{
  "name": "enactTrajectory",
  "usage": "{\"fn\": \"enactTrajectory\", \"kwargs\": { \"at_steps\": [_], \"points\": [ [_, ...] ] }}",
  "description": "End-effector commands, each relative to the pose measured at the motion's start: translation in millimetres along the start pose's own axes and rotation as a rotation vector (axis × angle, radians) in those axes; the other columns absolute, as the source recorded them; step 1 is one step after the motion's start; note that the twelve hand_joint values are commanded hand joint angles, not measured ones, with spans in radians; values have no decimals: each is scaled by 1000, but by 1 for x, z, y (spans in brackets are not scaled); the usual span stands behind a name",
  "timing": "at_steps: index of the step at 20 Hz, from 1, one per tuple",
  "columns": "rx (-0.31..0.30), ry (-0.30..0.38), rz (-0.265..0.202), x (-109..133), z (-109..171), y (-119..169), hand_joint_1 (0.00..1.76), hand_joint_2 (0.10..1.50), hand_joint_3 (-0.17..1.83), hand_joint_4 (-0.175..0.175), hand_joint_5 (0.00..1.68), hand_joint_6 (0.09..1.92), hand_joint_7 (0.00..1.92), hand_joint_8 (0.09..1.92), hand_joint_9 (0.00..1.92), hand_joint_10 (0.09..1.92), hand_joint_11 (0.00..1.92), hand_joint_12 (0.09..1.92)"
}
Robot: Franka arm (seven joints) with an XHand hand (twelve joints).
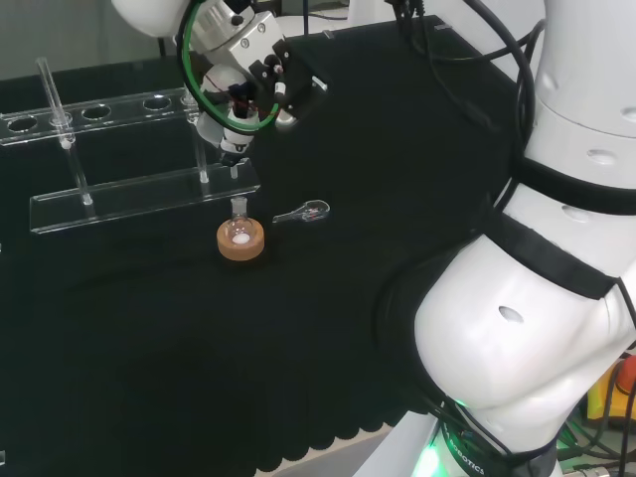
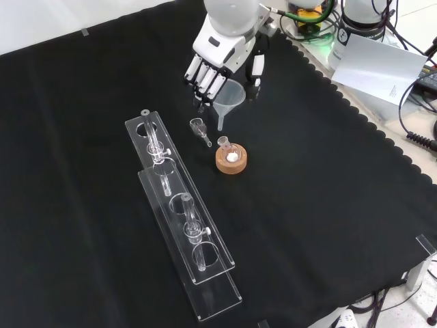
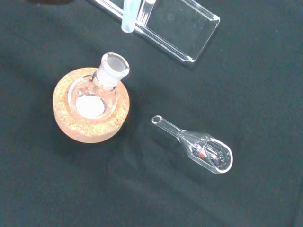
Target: Put the funnel back on the funnel stand.
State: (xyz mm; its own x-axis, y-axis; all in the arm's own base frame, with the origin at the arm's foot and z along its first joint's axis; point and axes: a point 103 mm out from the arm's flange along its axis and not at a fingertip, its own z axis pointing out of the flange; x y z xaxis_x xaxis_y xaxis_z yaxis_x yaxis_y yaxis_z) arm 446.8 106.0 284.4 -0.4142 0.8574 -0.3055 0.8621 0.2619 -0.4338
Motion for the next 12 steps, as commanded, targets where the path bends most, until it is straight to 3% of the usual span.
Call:
{"fn": "enactTrajectory", "kwargs": {
  "at_steps": [1,7,12],
  "points": [
    [2,13,2,-12,-17,-10,723,1055,-175,-42,500,416,352,649,707,521,371,1316],
    [-5,-13,38,-33,-42,-19,722,1054,-175,-42,492,421,347,649,701,522,366,1317],
    [-16,20,71,-54,-55,-17,721,1054,-175,-42,489,426,363,657,698,524,363,1319]
  ]
}}
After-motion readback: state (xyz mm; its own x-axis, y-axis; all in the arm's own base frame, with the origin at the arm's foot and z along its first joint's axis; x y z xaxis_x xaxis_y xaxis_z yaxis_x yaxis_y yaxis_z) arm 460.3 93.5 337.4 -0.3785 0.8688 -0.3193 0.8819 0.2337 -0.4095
